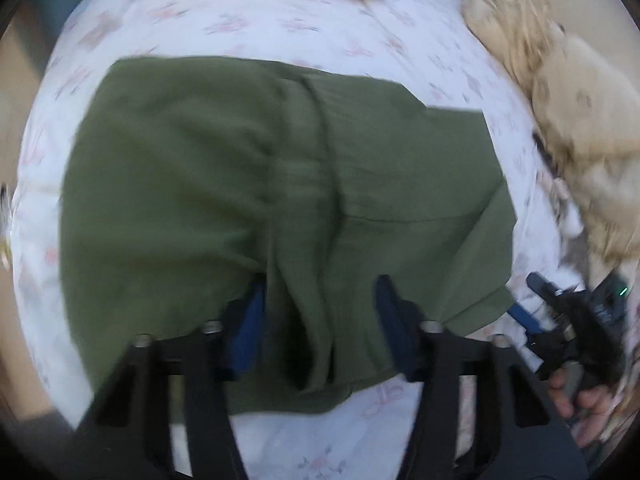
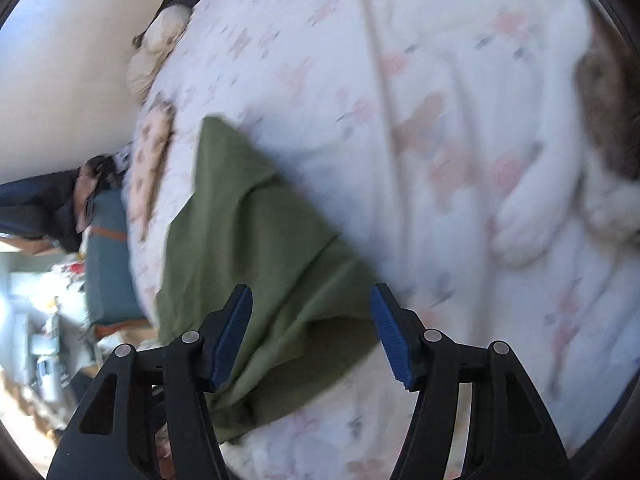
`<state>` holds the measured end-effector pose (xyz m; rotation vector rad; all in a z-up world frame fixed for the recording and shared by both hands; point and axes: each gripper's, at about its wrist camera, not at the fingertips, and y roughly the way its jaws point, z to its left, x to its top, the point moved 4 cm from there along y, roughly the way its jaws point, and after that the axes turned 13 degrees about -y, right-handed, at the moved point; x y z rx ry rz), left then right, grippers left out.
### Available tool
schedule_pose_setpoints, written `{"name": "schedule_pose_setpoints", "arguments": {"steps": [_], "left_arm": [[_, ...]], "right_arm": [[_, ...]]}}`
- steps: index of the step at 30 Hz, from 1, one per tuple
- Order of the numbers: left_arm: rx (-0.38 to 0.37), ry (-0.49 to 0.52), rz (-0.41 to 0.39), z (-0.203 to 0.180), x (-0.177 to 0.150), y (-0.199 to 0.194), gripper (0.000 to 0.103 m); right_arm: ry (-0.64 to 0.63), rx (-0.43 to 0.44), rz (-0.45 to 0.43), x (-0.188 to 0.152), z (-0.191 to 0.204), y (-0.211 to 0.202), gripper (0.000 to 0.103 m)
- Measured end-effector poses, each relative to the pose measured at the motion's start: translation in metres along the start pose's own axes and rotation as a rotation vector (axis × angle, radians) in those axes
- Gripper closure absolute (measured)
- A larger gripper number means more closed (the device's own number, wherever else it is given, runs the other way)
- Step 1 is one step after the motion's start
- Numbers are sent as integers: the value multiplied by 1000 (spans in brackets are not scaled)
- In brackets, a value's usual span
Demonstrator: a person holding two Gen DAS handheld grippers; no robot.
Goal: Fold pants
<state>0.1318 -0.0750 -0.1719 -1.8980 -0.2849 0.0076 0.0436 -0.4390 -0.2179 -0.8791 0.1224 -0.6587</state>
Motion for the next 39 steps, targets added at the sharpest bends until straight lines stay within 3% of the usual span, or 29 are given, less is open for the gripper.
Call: {"name": "schedule_pose_setpoints", "arguments": {"steps": [2,5,6,7,8,9,11,13,14,15,17,19,20,21,23,26,28,31,32,35,39], "left_arm": [[40,22,-23,-4,0,4,95],[-22,4,-57,-5,4,-11,102],[-47,9,-72,-7,4,-20,102],[-73,23,-109,-10,3,-36,102],[-103,46,-143,-14,0,-52,102],[-143,56,-158,-17,-5,-64,102],[-188,67,-138,-20,-15,-74,102],[-171,103,-90,-22,-27,-70,101],[-94,131,-83,-19,-34,-60,101],[-62,130,-87,-16,-34,-55,100],[3,95,-87,-3,-29,-44,100],[7,32,-99,5,-21,-42,96],[20,-7,-103,13,-15,-45,92],[26,-25,-102,15,-13,-46,78],[15,-66,-95,25,-10,-51,62],[9,-104,-153,32,-2,-67,59],[13,-97,-174,29,10,-72,56],[38,4,-182,-6,45,-71,51],[45,55,-162,-22,54,-64,40],[101,250,-116,-81,88,-29,39],[159,439,-21,-143,109,28,39]], "right_arm": [[-3,18,24,-7,8,5,38],[86,81,58,-15,6,29,38],[141,121,63,-17,1,37,47],[154,144,43,-16,2,41,62],[127,128,24,-13,7,43,90],[82,92,0,-10,12,38,98],[45,90,-84,-10,21,14,100],[8,32,-126,-13,23,-6,100],[22,11,-117,-17,18,-7,100],[51,6,-77,-22,12,1,94],[112,30,63,-38,-1,29,93],[138,32,191,-55,-4,54,93],[134,19,196,-59,-2,55,89],[118,4,197,-60,2,52,83],[97,-21,198,-60,9,39,70],[54,-22,152,-50,17,10,56],[36,-2,97,-32,20,-11,55],[54,2,11,-3,11,-30,55],[73,-1,-7,4,5,-30,55],[150,-4,-32,13,-11,-18,56],[193,-9,-41,14,-18,5,62]]}}
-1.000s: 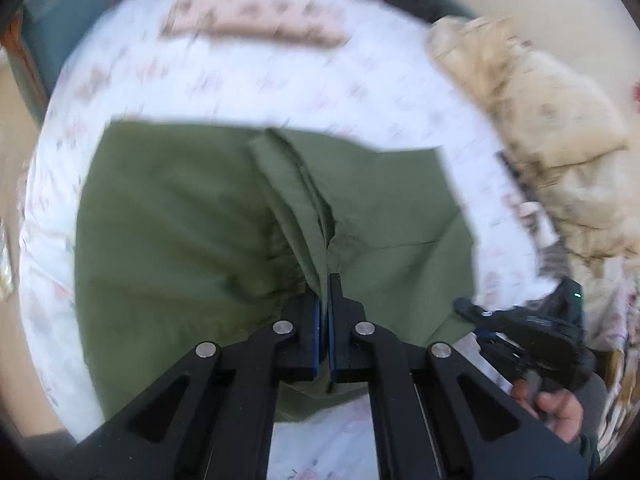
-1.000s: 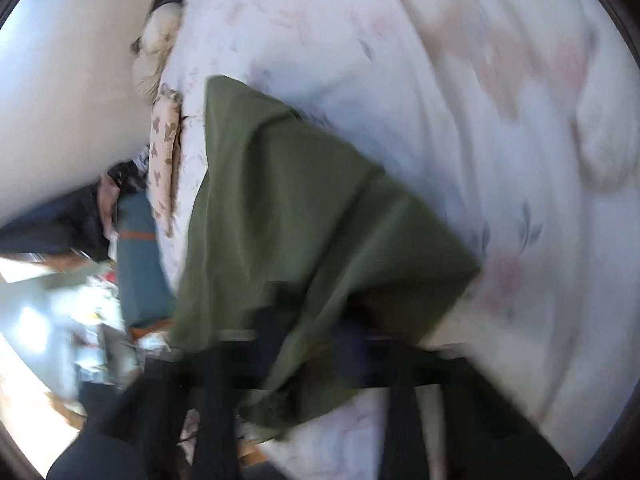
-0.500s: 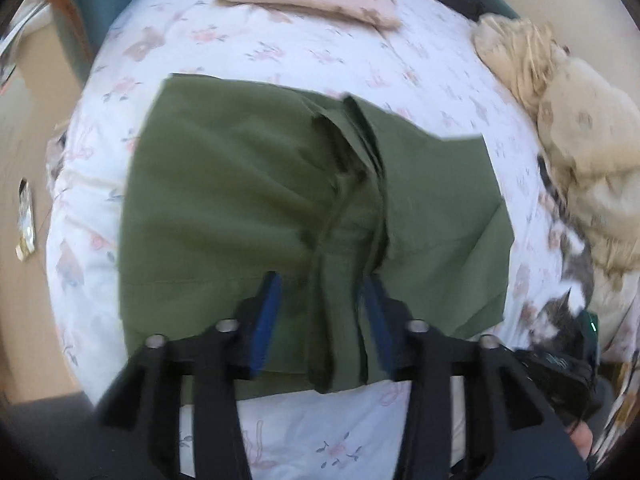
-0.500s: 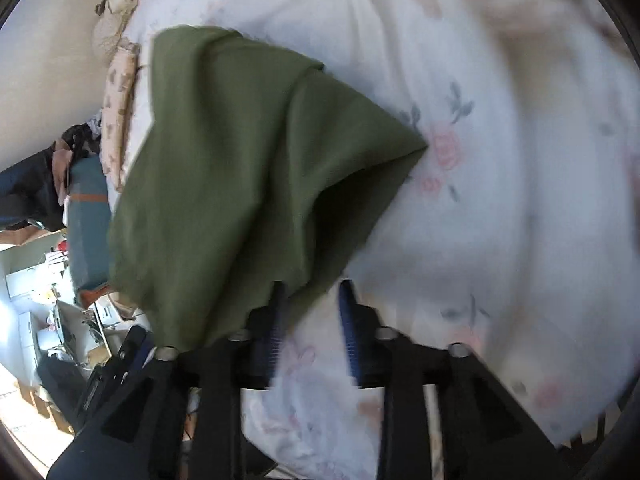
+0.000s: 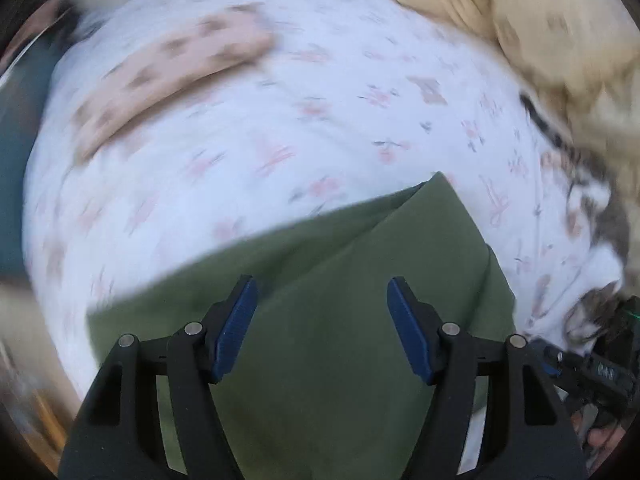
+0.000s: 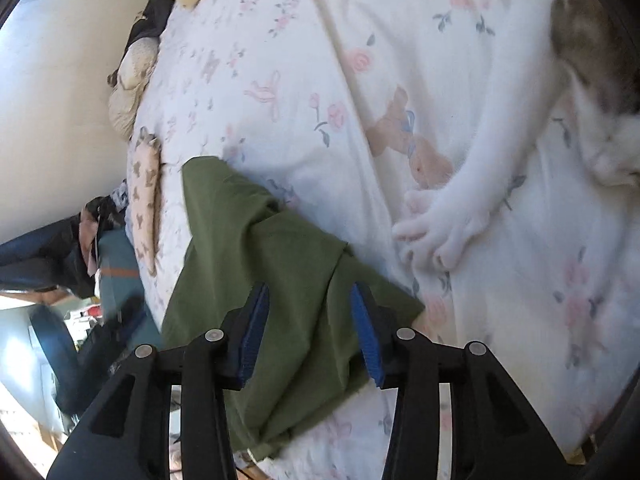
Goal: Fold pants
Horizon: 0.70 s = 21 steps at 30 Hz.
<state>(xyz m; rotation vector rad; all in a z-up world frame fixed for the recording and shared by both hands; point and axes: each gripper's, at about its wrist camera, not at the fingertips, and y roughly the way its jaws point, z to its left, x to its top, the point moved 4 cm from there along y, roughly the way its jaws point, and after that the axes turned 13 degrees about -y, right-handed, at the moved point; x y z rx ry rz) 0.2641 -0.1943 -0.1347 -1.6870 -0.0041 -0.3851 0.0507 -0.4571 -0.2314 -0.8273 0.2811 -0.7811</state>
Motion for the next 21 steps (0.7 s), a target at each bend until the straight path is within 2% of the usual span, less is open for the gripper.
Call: {"name": "schedule_pose_setpoints", "arguments": {"steps": [2,4,5,7,8,9,10,11,13,14,17,19,21], "left_arm": [[2,47,17,-22,19,21,40],[-45,50,35,-39,31,35,41],[-85,54,66,-50,35,45,41],[-118,68,115,-67,38,61,42],[-132,77,133,-75,39,69,50],[-143,88,144,-80,40,73,65],[-158,96,152,-85,41,77,69],[-180,95,169,-91,41,81,73],[-195,109,192,-97,41,85,98],[-168,127,177,-99,41,84,101],[-128,179,117,-104,40,76,103],[-112,213,82,-103,39,68,103],[-90,198,26,-96,42,58,103]], "right_arm": [[5,-3,6,-1,-2,6,66],[6,-8,5,2,-5,12,67],[9,-15,-2,5,-9,14,68],[20,-28,-3,10,-20,12,68],[25,-27,7,12,-22,16,74],[23,-9,18,13,-21,22,84],[13,-3,18,14,-19,22,87],[-4,5,15,15,-16,22,93],[-62,-3,2,16,-6,20,99],[-88,-5,-7,17,-1,18,100],[-118,-11,-42,14,3,7,101],[-122,25,-59,10,9,-3,101],[-145,23,-85,5,14,-18,103]]}}
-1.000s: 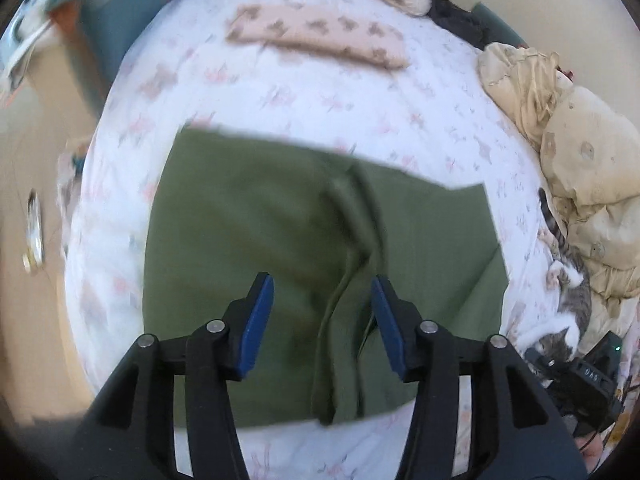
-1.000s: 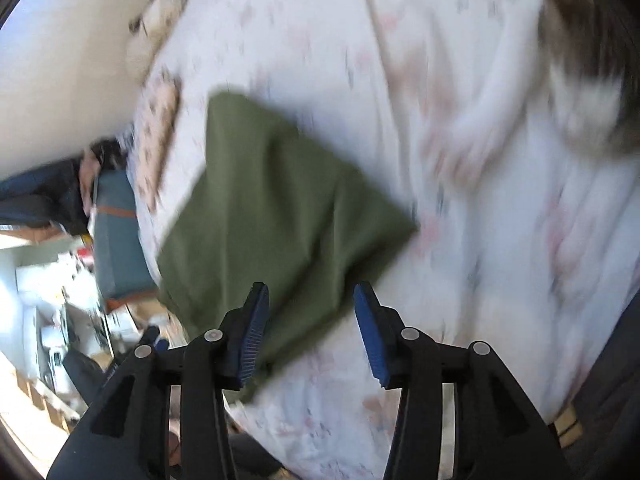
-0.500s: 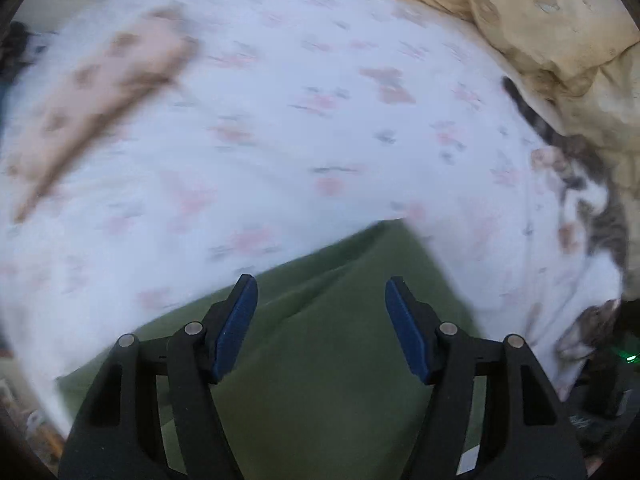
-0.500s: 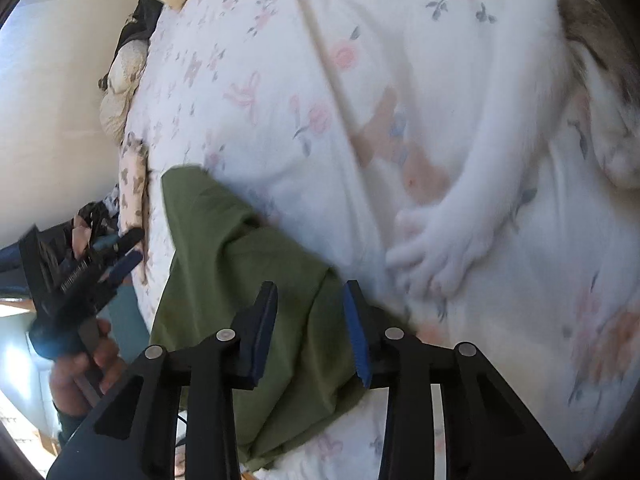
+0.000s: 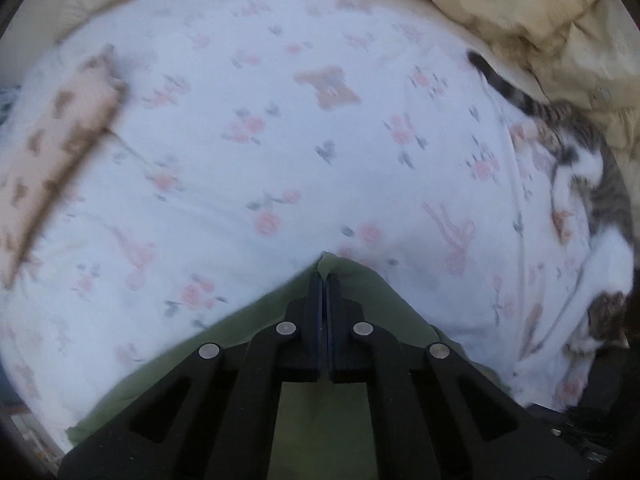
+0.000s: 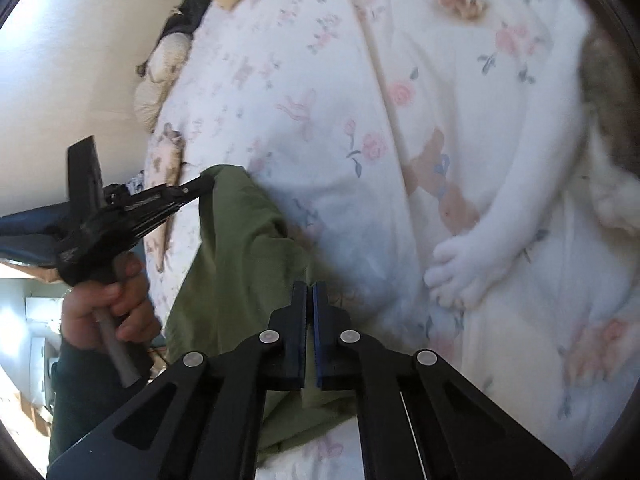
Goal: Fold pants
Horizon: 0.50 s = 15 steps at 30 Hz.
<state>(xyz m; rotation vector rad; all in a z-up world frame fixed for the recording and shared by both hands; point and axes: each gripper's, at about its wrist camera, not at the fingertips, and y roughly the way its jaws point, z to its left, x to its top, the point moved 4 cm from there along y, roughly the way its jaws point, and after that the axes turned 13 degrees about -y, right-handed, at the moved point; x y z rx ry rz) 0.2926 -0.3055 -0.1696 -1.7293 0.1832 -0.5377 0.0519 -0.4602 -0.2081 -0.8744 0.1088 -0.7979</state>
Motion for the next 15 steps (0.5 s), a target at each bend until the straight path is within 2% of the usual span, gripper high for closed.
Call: {"name": "schedule_pose_setpoints", "arguments": {"steps": [1,3,4,6,8,9,10,11,12,13,14,15], "left_arm": [[19,-20,-11,5,2,-2,103],[59,-52,-20,17,8,-4,103],[64,-58,-30,19,10,-6,103],[56,-7,-14,9,6,-5,103],[68,41,-31,-2,1,-11,103],[69,36,-33,-5,1,-12,103],[70,23,-29,-5,1,-12,103],[75,15,-29,-4,1,-13,103],[79,15,-32,-4,1,-14,103],[86,17,-35,-4,1,-15,103],[94,20,-34,-3,1,-15,103],[97,18,-33,-3,1,-15,103]], "right_arm": [[-12,-22,-14,-1,0,-7,103],[4,-120,-32,-4,-14,-17,103],[42,-126,-1,-8,-25,-13,103],[81,-102,93,-19,-34,4,103],[47,-71,58,-15,-24,4,103],[33,-33,56,-12,-16,6,98],[24,-5,44,-8,-9,6,97],[2,-15,30,-3,-3,4,87],[-12,-14,14,1,1,3,65],[-1,-4,3,3,0,4,56],[30,-1,-3,4,-5,6,52],[71,3,7,5,-12,12,53]]}}
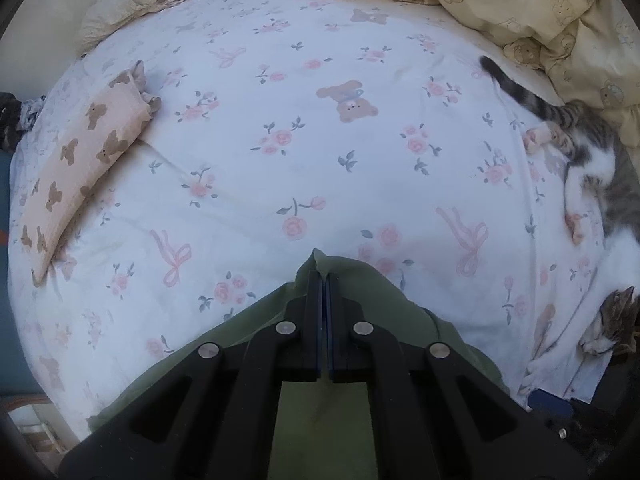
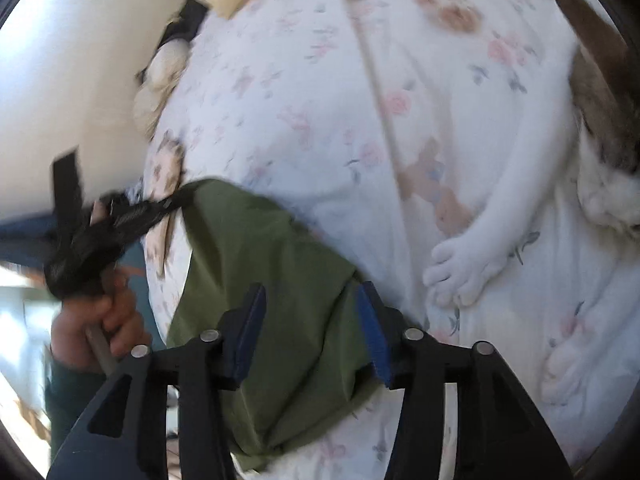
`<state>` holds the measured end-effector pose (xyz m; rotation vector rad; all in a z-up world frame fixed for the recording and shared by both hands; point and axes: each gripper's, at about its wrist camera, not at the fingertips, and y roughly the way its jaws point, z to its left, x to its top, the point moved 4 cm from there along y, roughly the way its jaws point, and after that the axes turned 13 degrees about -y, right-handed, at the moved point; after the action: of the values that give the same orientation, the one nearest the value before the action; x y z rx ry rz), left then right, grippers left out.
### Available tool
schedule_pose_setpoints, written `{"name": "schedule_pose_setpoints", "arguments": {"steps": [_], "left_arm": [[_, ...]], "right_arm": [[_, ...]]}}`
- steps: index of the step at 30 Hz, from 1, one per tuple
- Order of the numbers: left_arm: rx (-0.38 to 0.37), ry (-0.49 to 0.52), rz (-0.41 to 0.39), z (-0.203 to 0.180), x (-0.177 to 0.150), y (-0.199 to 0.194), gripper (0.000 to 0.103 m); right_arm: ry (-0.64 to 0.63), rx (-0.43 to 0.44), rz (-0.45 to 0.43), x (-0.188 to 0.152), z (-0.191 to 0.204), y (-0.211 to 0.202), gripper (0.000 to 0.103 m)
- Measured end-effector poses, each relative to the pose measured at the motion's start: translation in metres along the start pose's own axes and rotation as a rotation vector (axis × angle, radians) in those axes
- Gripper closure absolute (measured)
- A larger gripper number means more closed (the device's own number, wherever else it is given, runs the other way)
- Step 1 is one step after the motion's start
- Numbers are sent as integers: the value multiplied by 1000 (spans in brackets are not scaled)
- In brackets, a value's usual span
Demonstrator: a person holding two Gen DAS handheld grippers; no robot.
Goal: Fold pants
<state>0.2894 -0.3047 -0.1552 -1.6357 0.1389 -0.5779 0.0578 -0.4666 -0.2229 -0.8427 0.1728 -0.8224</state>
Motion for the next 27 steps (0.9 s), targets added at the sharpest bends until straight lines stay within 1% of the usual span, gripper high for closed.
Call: {"name": "schedule_pose_setpoints", "arguments": {"steps": [2,4,5,6,7,8,9,10,12,13,14,15,16,17,18,20,21,22,24,25,26,27], "left_arm": [[0,-12,1,1,0,0,103],[-3,-13,-4,0,-1,1,103],[-4,-8,-5,-1,-2,1,103],[-7,-1,-6,-2,-3,2,103],[-9,11,-9,-3,-4,2,103],[3,35,-13,-4,-6,2,103],[8,43,-10,-4,-7,2,103],[11,45,-8,-3,-9,2,103],[20,45,-24,2,-8,-3,103],[18,30,-31,6,-7,-4,103],[1,6,-23,10,-6,-5,103],[1,-5,-25,12,-6,-5,103],[14,-17,-39,13,-5,-4,103],[6,-16,-28,10,-6,-1,103],[9,-9,-13,6,-7,3,103],[8,0,-15,1,-9,5,103],[28,9,-24,-1,-10,5,103],[49,17,-48,0,-9,3,103],[15,9,-29,4,-9,3,103],[-4,14,-15,5,-10,3,103],[-6,38,-20,3,-12,1,103],[-2,53,-22,1,-14,0,103]], "right_arm": [[38,-24,27,2,-10,11,53],[87,-7,57,0,-18,25,57],[85,-5,66,0,-18,28,67],[45,-27,52,2,-15,30,81],[7,-60,35,5,-11,29,88],[-42,-108,8,7,-7,26,101],[-99,-150,-14,8,0,22,102],[-130,-161,-25,6,5,17,102],[-210,-155,-70,0,22,0,103],[-226,-151,-94,-1,27,-8,103],[-223,-135,-104,-2,28,-15,103],[-221,-122,-104,-4,30,-20,103],[-232,-123,-94,-8,31,-22,103],[-241,-131,-84,-11,30,-23,103],[-233,-149,-65,-15,25,-20,103],[-189,-157,-7,-21,12,-7,103],[-159,-177,15,-21,6,-4,103],[-132,-229,23,-21,-1,-5,103],[-91,-262,33,-19,-14,-11,103],[-73,-233,33,-17,-16,-13,103],[-79,-204,32,-14,-12,-14,103],[-132,-188,35,-6,2,-12,96]]}}
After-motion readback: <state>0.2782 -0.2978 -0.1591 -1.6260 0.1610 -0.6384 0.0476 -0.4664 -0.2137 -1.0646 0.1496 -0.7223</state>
